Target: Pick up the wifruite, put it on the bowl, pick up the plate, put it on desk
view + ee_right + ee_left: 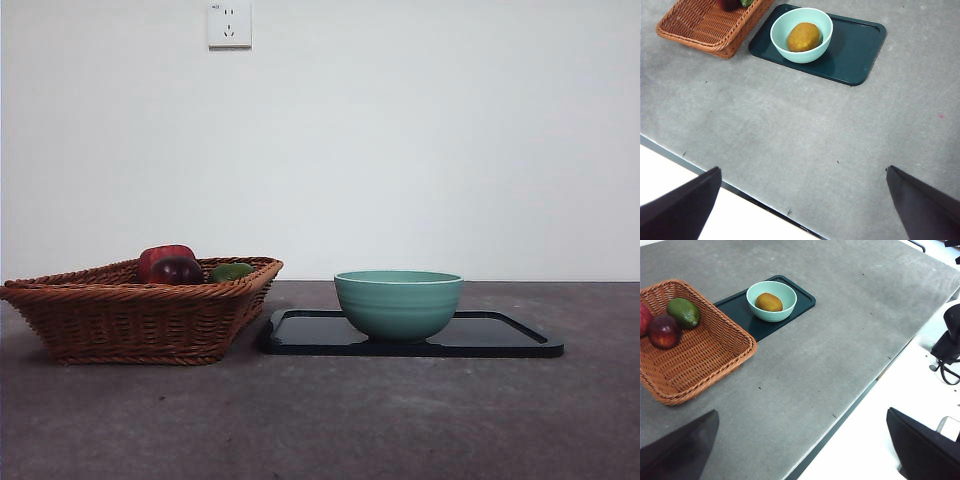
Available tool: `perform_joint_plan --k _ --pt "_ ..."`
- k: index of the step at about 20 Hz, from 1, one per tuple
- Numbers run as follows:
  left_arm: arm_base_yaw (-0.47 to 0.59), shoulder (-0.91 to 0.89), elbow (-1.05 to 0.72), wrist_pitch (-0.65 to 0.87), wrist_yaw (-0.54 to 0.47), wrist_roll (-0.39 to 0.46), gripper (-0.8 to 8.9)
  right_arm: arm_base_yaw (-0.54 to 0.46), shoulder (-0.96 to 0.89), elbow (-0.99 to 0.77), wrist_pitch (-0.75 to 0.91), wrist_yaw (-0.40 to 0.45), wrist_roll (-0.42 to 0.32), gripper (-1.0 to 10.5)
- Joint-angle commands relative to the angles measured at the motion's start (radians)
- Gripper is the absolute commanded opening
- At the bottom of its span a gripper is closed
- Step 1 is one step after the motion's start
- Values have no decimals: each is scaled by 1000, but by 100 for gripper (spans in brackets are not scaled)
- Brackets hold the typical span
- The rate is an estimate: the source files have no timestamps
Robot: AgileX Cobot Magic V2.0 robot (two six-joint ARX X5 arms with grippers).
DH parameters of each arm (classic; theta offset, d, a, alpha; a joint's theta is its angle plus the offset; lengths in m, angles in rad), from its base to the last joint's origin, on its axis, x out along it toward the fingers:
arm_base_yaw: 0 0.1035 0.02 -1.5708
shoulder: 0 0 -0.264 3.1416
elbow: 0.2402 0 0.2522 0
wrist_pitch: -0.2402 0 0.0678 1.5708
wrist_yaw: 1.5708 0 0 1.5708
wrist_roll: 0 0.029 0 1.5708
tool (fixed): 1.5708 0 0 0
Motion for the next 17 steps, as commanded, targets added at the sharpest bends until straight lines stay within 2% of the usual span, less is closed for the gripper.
perform_joint_plan --k 1,8,17 --pt "-10 4 18 28 0 -9 591 6 5 9 31 0 -9 556" --pt "-10 63 18 172 0 -82 590 6 5 9 55 -1 -8 556" --pt "-9 371 18 309 0 -99 590 6 5 9 55 -1 -7 556"
